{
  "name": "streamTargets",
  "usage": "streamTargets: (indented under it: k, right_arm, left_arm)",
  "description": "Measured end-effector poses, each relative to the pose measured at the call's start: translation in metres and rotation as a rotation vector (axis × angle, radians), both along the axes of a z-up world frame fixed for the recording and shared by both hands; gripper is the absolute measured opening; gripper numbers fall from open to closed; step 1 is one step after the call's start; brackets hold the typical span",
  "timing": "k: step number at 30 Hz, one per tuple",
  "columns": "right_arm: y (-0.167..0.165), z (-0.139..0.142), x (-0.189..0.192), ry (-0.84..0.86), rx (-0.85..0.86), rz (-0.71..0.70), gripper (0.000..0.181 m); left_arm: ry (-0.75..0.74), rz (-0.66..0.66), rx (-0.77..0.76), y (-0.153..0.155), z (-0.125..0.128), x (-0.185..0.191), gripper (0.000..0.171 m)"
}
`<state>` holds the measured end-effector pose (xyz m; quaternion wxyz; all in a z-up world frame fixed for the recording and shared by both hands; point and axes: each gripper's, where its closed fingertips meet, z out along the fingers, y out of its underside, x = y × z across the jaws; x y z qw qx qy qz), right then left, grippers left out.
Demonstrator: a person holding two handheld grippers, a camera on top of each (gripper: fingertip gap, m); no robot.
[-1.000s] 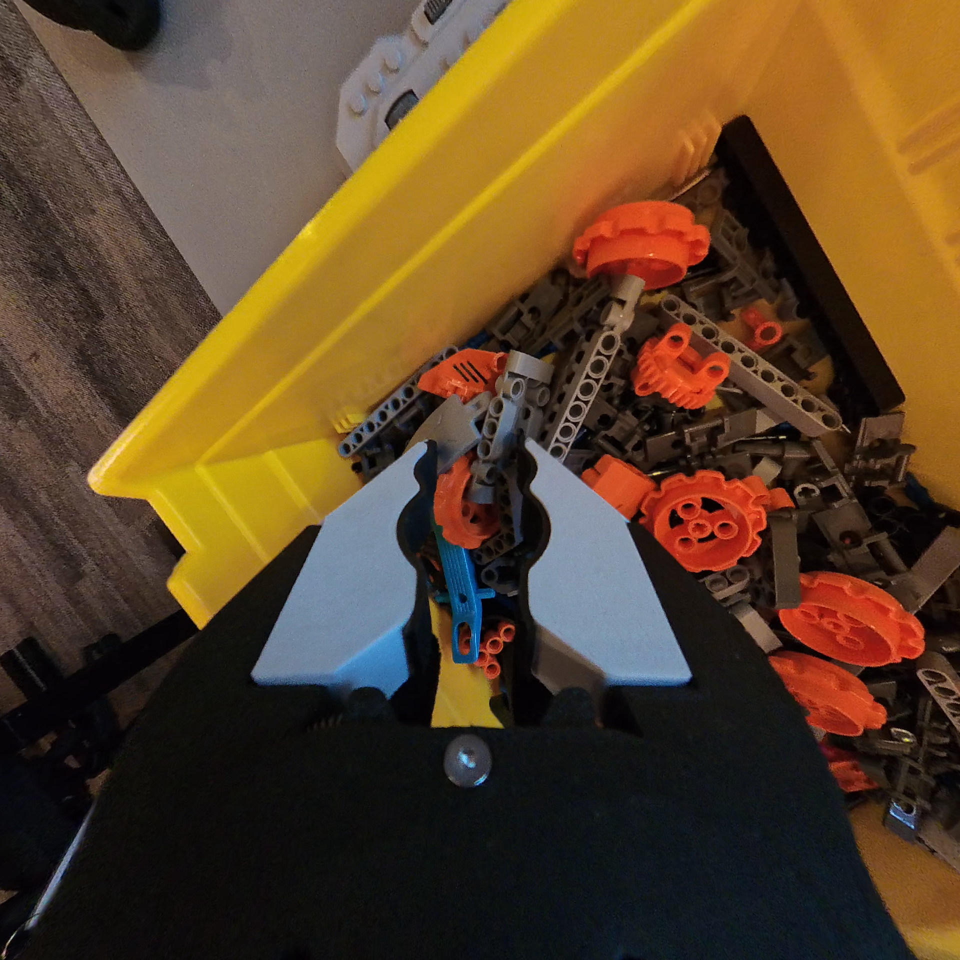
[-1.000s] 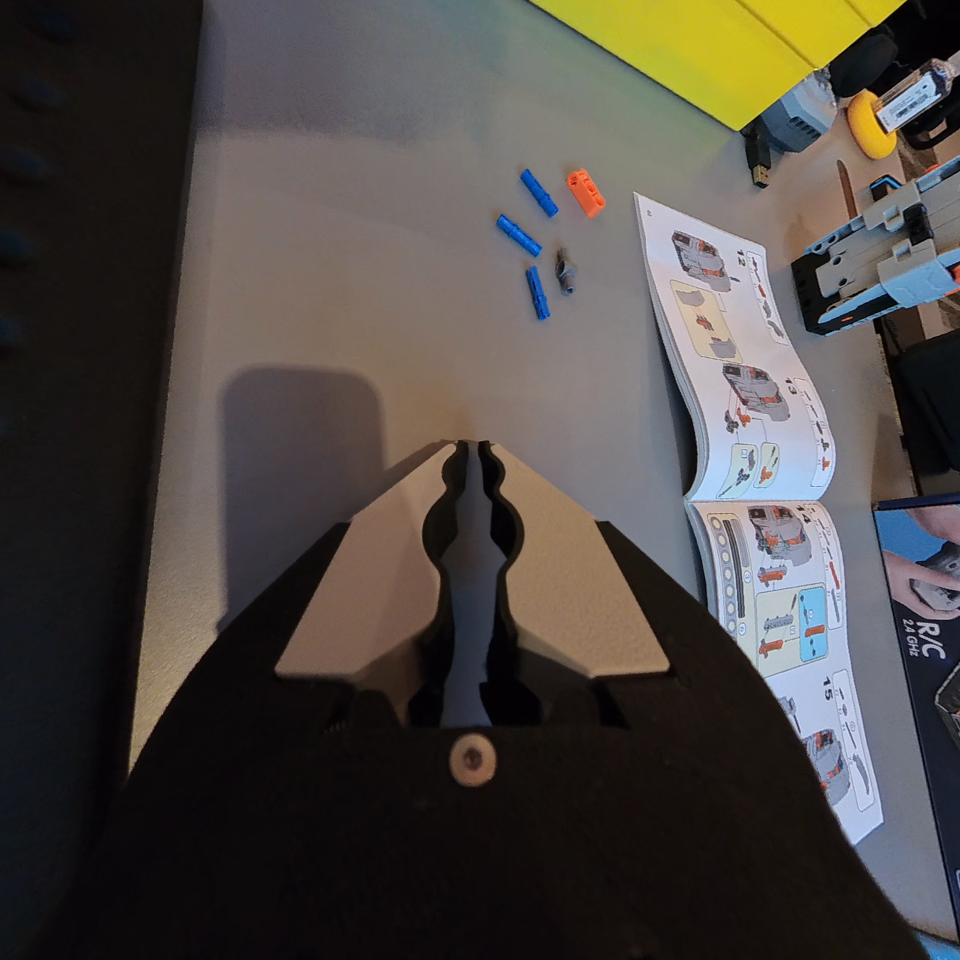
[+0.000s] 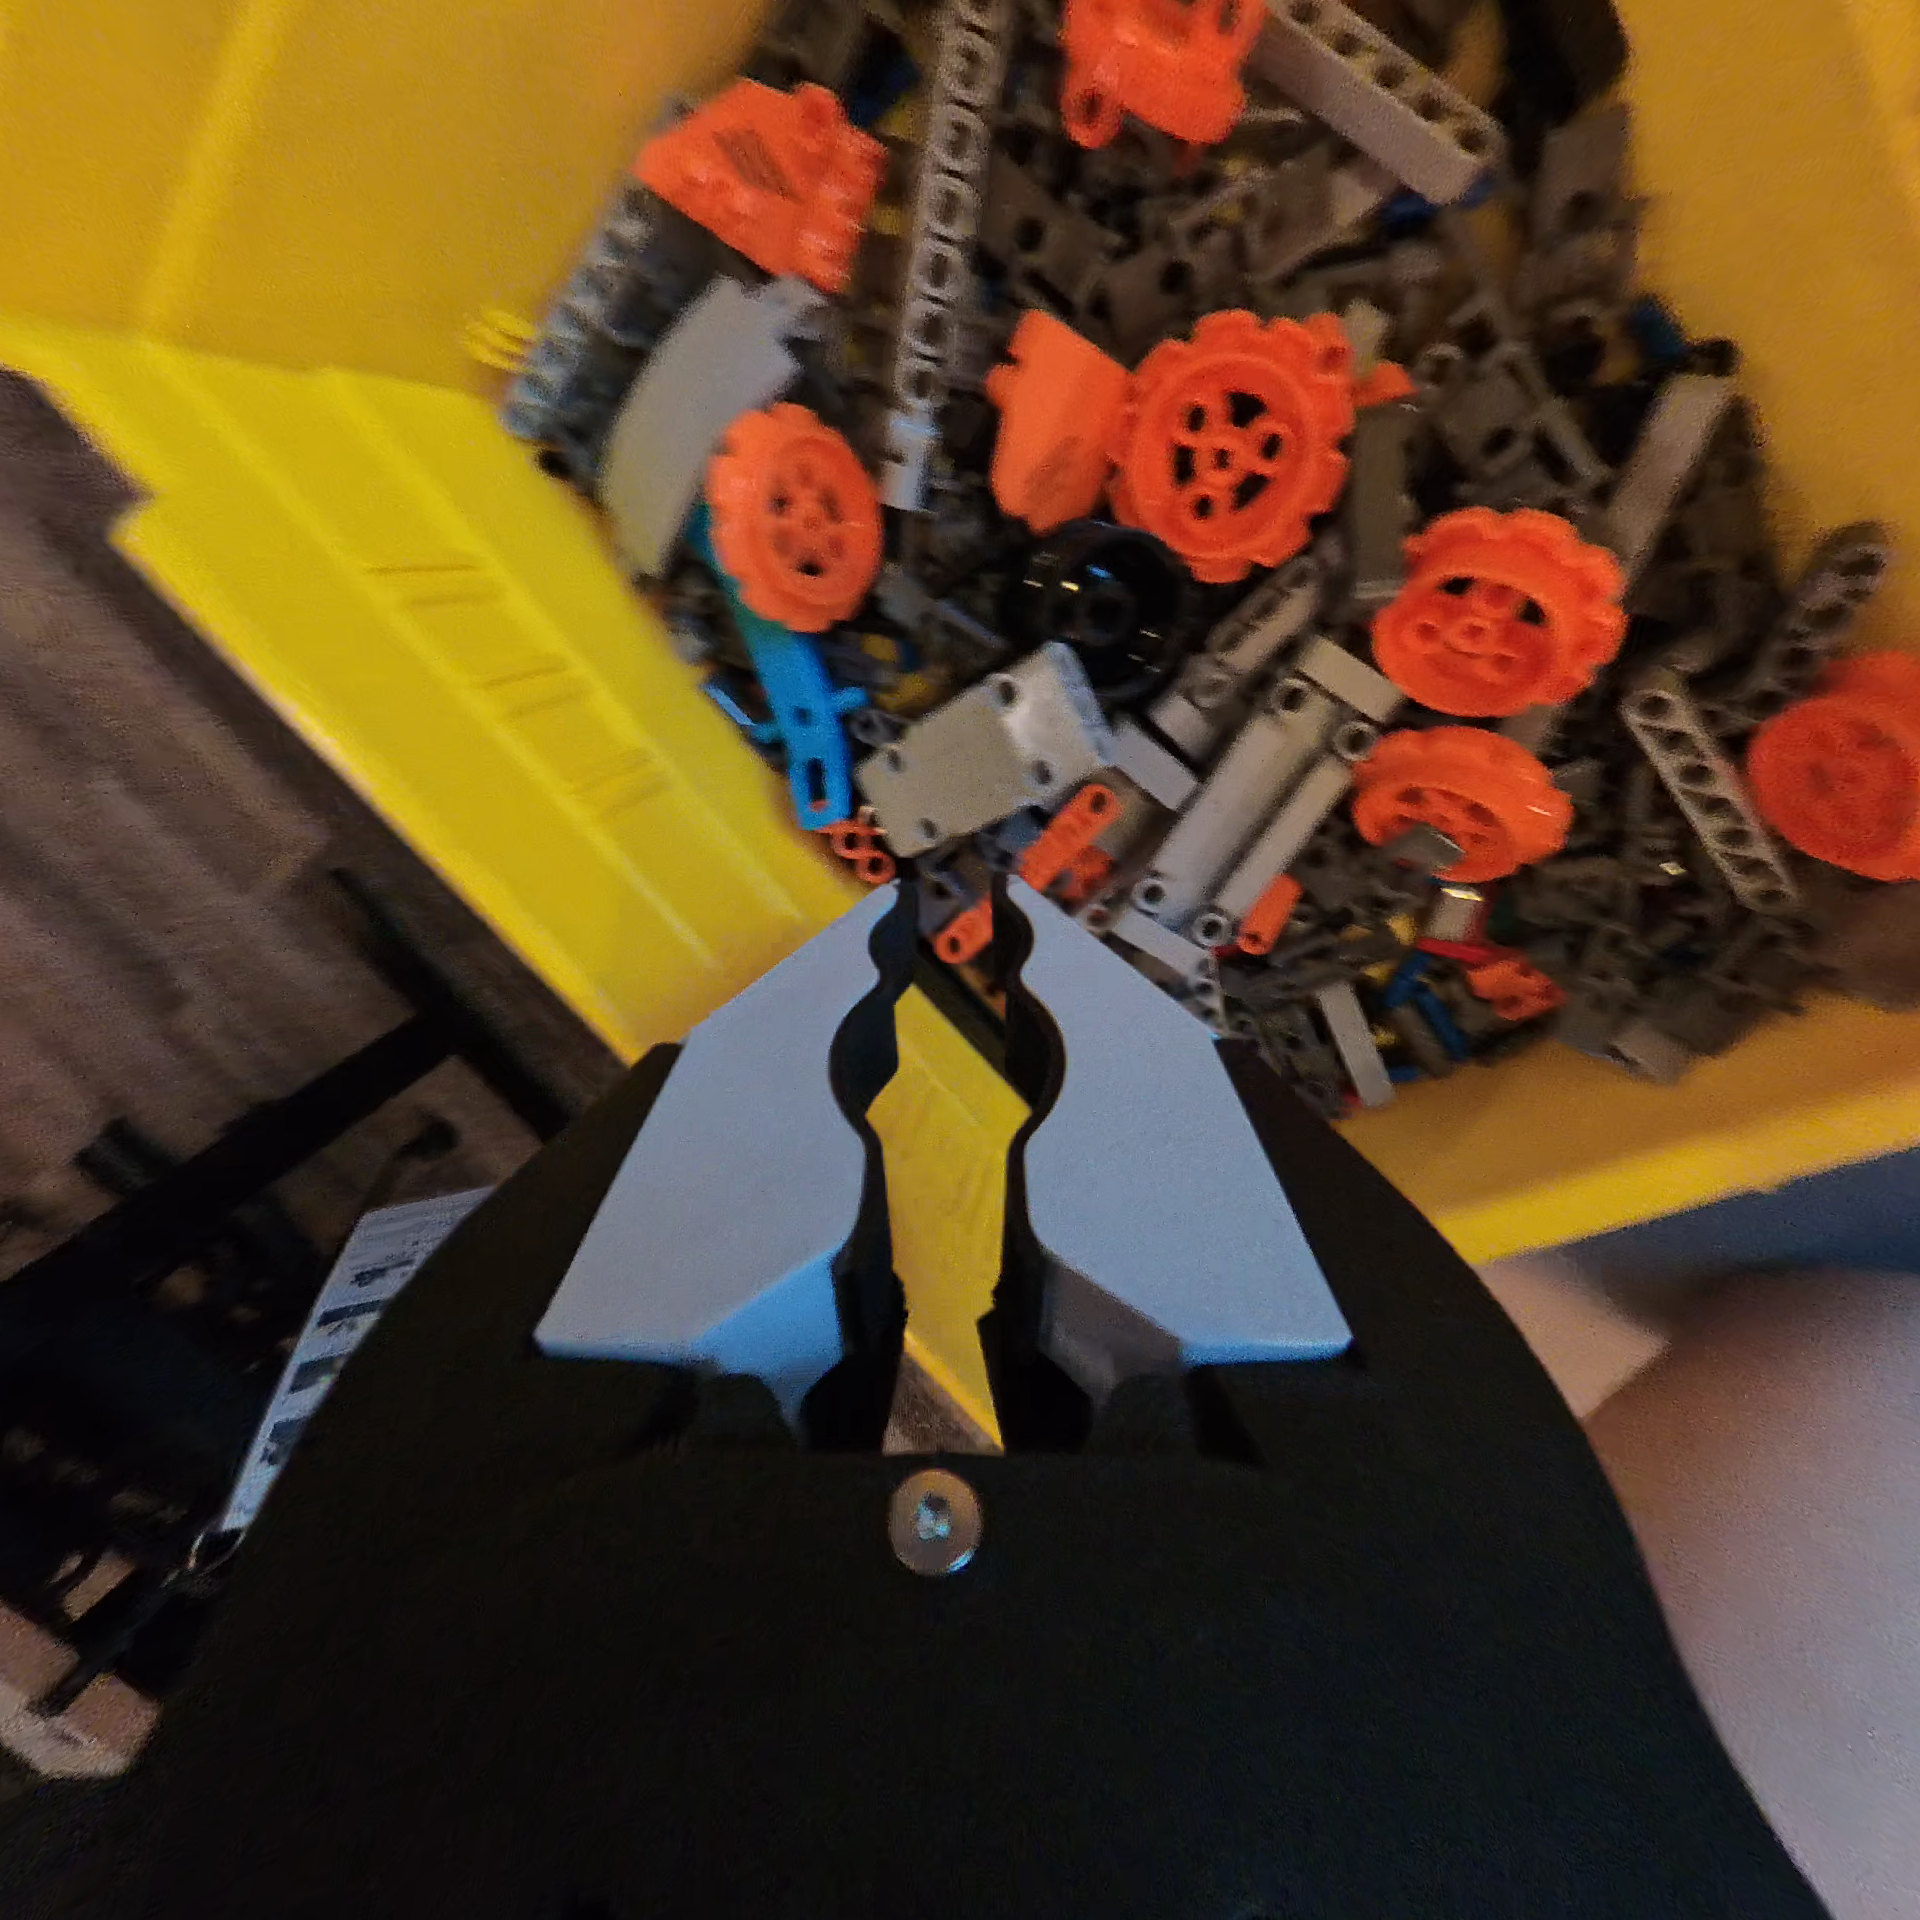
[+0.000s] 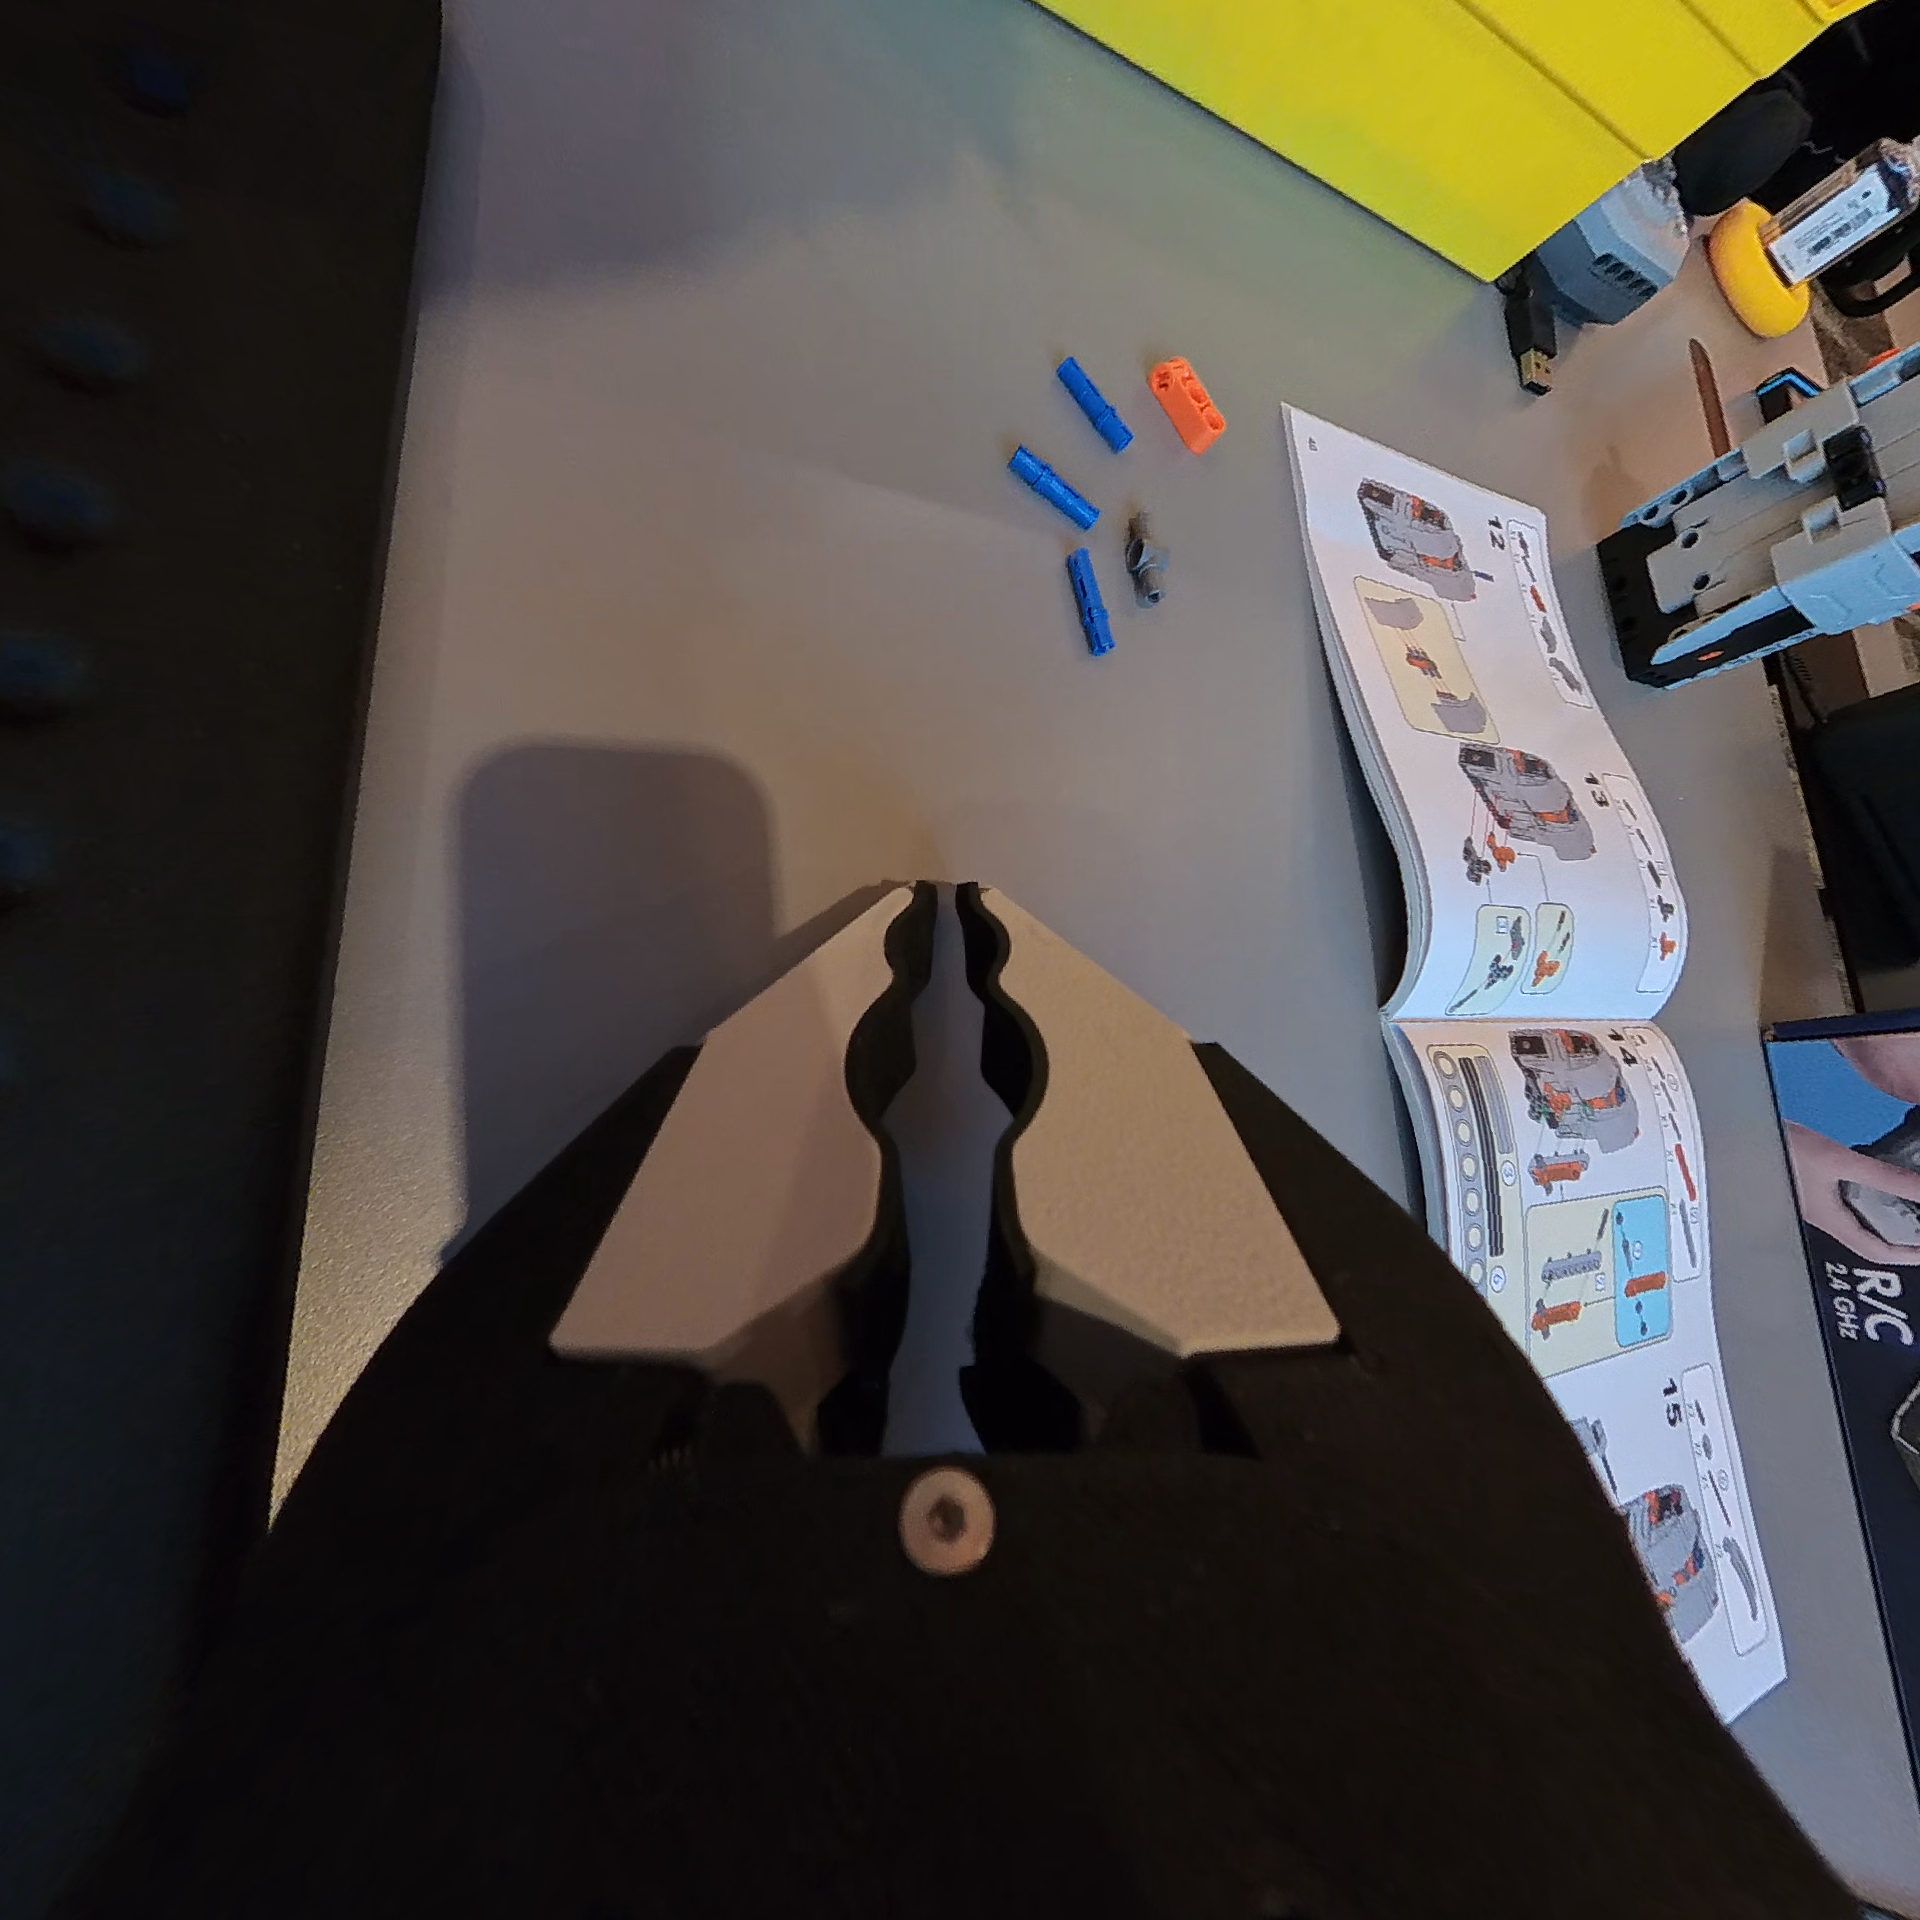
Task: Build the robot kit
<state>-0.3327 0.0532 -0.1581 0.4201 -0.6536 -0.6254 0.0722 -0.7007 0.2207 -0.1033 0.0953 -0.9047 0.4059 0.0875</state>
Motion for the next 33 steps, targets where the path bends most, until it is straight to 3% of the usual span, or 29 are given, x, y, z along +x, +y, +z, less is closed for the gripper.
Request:
streamTargets:
  k: [4,9,11,14,18,21,27,33]
  right_arm:
    - [0.000,0.000,-0.001,0.004,-0.003,0.001,0.004]
    - [0.000,0.000,-0.001,0.012,-0.010,0.000,0.003]
    - [0.000,0.000,-0.001,0.014,-0.011,0.000,0.003]
    - [0.000,0.000,-0.001,0.014,-0.012,0.000,0.003]
    - [0.000,0.000,-0.001,0.015,-0.011,0.001,0.003]
    - [0.000,0.000,-0.001,0.019,-0.017,0.000,0.003]
    - [0.001,-0.001,-0.001,0.029,-0.026,-0.001,0.003]
    - [0.001,-0.001,-0.002,0.042,-0.036,-0.003,0.003]
  left_arm:
    - [-0.060,0.011,-0.022,0.002,-0.001,0.012,0.019]
    - [-0.051,-0.017,-0.271,-0.048,-0.016,0.029,0.022]
    - [0.012,-0.002,-0.299,-0.055,-0.019,0.024,0.016]
    - [-0.011,-0.002,-0.295,-0.052,-0.019,0.030,0.020]
    - [-0.017,-0.052,-0.294,-0.045,-0.024,0.043,0.051]
    - [0.037,-0.103,-0.304,-0.041,-0.031,0.050,0.062]
    - [0.145,-0.008,-0.364,-0.038,-0.041,0.039,0.082]
    - [0.108,0.049,-0.348,-0.041,-0.034,0.019,0.050]
